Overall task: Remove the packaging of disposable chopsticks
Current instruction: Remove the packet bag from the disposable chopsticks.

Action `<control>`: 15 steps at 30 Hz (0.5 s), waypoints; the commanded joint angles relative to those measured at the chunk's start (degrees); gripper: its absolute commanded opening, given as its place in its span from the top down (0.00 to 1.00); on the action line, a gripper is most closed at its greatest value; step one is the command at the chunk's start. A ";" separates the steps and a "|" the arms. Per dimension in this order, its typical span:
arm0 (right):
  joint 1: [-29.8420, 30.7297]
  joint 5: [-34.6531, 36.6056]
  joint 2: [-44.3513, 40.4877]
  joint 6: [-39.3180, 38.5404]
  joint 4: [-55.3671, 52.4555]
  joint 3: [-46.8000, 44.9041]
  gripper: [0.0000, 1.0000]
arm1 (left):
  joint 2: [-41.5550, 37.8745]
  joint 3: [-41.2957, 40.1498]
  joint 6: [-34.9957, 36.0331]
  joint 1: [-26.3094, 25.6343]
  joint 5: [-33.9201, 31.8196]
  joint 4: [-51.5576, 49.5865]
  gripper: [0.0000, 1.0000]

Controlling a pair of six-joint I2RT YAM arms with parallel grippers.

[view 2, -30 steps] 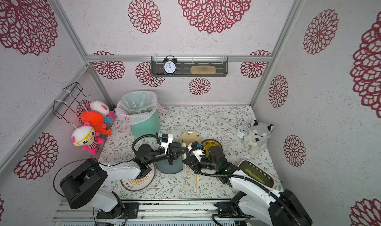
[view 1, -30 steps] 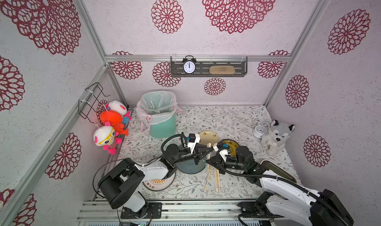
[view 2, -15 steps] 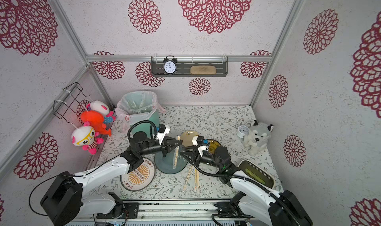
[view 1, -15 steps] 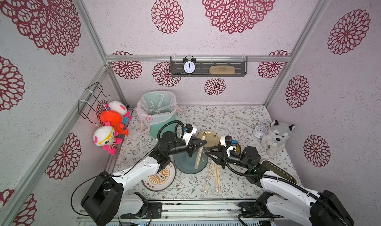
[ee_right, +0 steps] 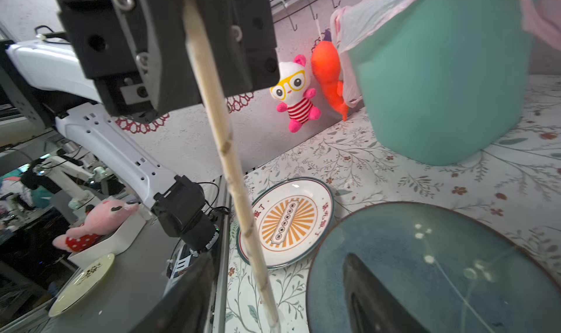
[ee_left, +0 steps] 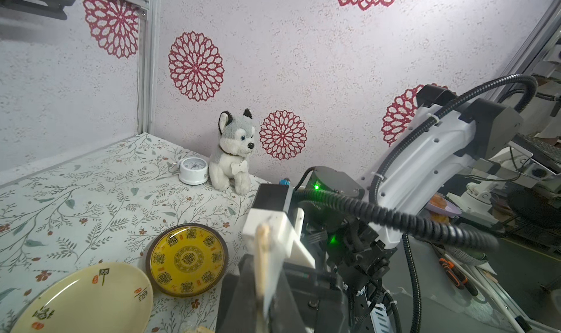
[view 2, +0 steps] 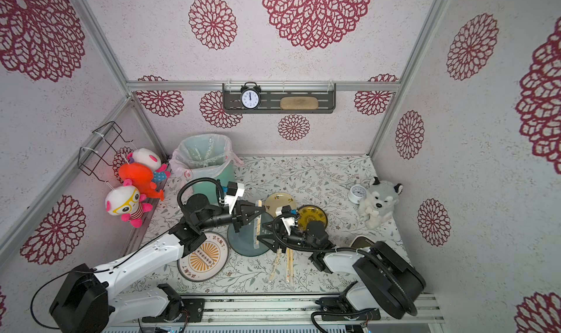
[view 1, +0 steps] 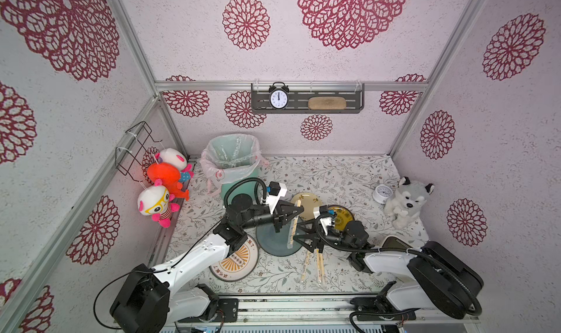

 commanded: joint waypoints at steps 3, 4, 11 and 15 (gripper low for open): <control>0.75 -3.56 4.32 1.57 9.16 4.02 0.53 | -1.10 -0.10 0.05 -0.07 0.29 2.97 1.00; 0.78 -3.38 4.68 0.92 8.68 4.13 0.57 | -1.47 -0.13 0.14 -0.10 0.12 2.76 1.00; 1.29 -1.60 4.02 -1.70 5.69 2.90 0.62 | -1.24 0.01 0.70 0.02 -1.39 2.55 1.00; 1.42 -0.41 4.09 -1.84 7.68 1.28 0.56 | -1.02 0.40 0.13 0.02 -0.71 2.84 1.00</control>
